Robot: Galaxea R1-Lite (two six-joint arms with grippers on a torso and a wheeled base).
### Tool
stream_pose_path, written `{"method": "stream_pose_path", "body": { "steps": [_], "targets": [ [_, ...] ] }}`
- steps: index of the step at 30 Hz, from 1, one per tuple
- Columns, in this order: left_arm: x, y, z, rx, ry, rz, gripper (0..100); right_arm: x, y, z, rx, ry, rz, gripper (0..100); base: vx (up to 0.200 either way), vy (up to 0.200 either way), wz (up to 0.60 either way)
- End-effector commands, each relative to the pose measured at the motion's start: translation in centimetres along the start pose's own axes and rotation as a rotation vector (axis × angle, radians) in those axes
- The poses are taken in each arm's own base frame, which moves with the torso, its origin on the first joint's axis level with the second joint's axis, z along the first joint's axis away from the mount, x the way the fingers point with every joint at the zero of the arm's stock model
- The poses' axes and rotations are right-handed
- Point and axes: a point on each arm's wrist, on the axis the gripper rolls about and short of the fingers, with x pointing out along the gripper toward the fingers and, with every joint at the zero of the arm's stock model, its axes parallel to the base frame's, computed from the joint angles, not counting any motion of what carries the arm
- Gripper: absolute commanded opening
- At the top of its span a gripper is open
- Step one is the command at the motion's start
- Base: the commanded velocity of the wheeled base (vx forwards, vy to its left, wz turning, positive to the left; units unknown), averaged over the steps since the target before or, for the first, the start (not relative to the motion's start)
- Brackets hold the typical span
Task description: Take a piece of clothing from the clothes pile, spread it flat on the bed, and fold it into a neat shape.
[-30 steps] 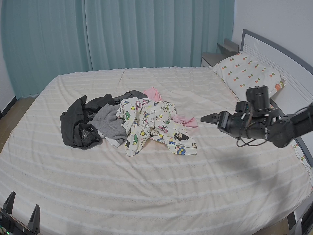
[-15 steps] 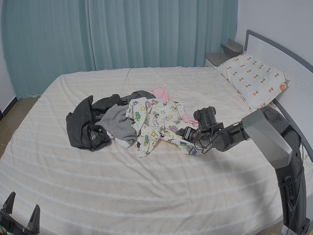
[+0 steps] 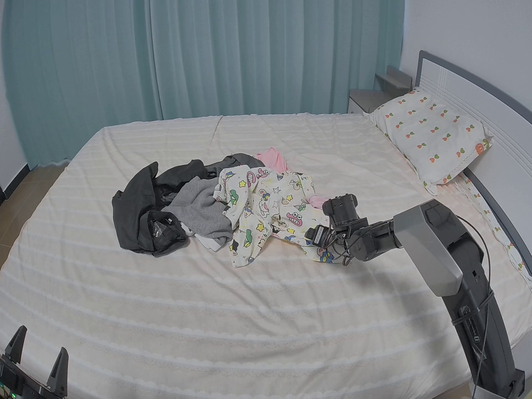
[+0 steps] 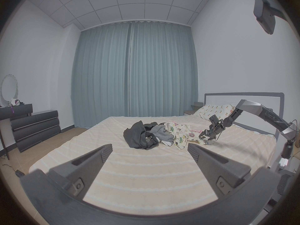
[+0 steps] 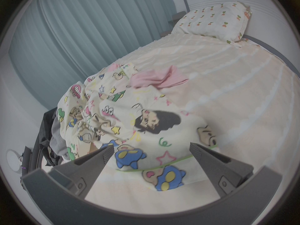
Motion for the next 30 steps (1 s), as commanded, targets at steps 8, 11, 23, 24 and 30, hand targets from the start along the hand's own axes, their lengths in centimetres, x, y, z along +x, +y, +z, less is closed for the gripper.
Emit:
{"method": "stream_pose_path", "body": {
  "steps": [8,11,23,24,30],
  "targets": [
    [0.0,0.0,-0.5,0.000,0.001,0.000,100,1.7,0.3,-1.7,-0.050,0.024,-0.003,0,0.000,0.000,0.00],
    [0.0,0.0,-0.5,0.000,0.001,0.000,100,1.7,0.3,-1.8,-0.066,0.031,-0.006,0,0.000,0.000,0.00],
    [0.0,0.0,-0.5,0.005,0.001,0.000,100,-3.2,0.3,-0.3,-0.018,0.108,0.041,0,0.000,0.000,0.00],
    [0.0,0.0,-0.5,0.005,0.001,0.000,100,-4.2,0.0,-0.4,-0.018,0.140,0.061,0,0.000,0.000,0.00],
    [0.0,0.0,-0.5,0.005,0.001,0.000,100,-8.9,-2.6,-1.3,-0.032,0.203,0.162,0,0.000,0.000,0.00]
  ]
}}
